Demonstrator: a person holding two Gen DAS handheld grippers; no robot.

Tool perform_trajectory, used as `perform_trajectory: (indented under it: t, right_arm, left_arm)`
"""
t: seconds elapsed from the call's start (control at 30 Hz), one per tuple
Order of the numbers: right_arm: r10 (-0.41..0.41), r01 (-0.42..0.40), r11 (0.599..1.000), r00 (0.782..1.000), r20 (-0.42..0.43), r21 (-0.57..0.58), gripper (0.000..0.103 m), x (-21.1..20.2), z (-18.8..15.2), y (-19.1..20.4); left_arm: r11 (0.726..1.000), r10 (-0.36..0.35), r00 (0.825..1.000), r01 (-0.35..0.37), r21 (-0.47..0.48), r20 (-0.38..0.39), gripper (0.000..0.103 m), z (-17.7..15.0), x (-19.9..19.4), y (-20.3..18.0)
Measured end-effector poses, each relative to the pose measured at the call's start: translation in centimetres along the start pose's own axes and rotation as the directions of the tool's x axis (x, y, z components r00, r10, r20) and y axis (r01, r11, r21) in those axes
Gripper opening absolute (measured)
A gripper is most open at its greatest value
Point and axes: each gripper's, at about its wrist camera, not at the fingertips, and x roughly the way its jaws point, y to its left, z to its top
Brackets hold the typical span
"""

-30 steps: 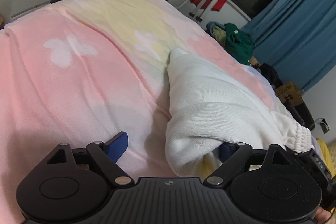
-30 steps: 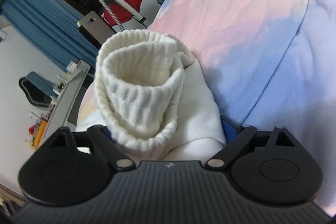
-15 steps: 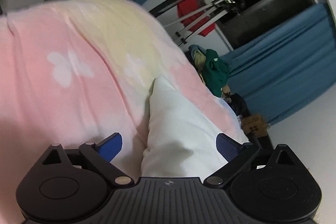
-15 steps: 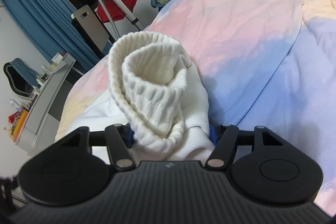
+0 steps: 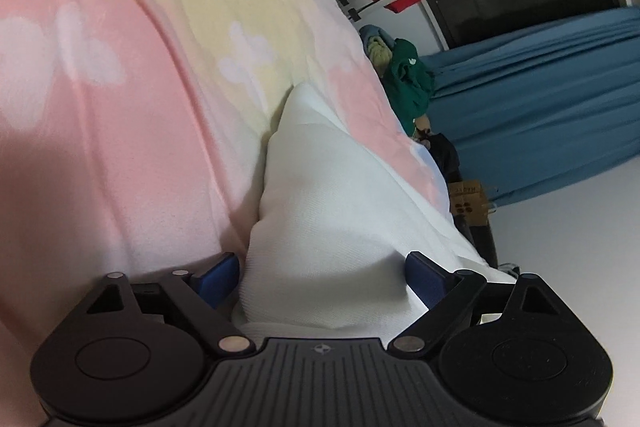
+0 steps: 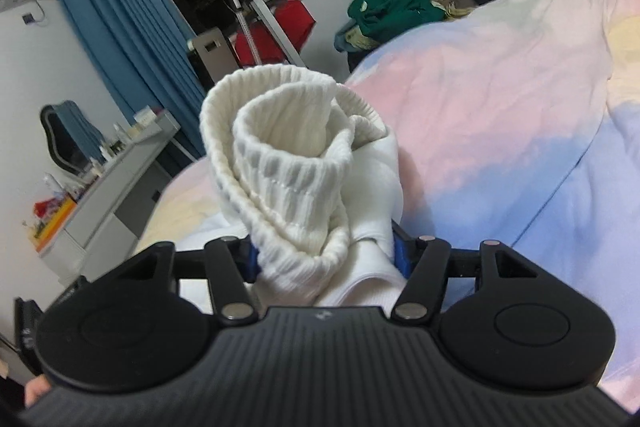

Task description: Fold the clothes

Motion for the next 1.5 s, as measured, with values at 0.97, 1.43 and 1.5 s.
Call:
perform_trajectory:
  t: [0.97, 1.43, 1.5]
  right_arm:
    - [0.089, -0.095, 0.994, 0.989, 0.119, 0.045, 0.052, -4.5, 2.9, 1.0]
    - [-0.033, -0.069, 0.976, 0.89, 0.454, 0.206, 0.052, -12.9, 13.5, -13.9]
    - [-0.108, -0.033, 0.962, 0.867, 0.487, 0.272, 0.052, -13.1, 14.4, -17.5]
  left_arm:
    - [0.961, 0.014, 0.991, -0.051, 0.271, 0.136, 0.054, -4.5, -3.3, -8.6]
    - [0.903, -0.191, 0.981, 0.17, 0.396, 0.015, 0.051, -11.0, 16.5, -26.5]
    - [0.891, -0.216, 0.976, 0.207, 0.403, -0.024, 0.048, -12.1, 20.8, -29.2]
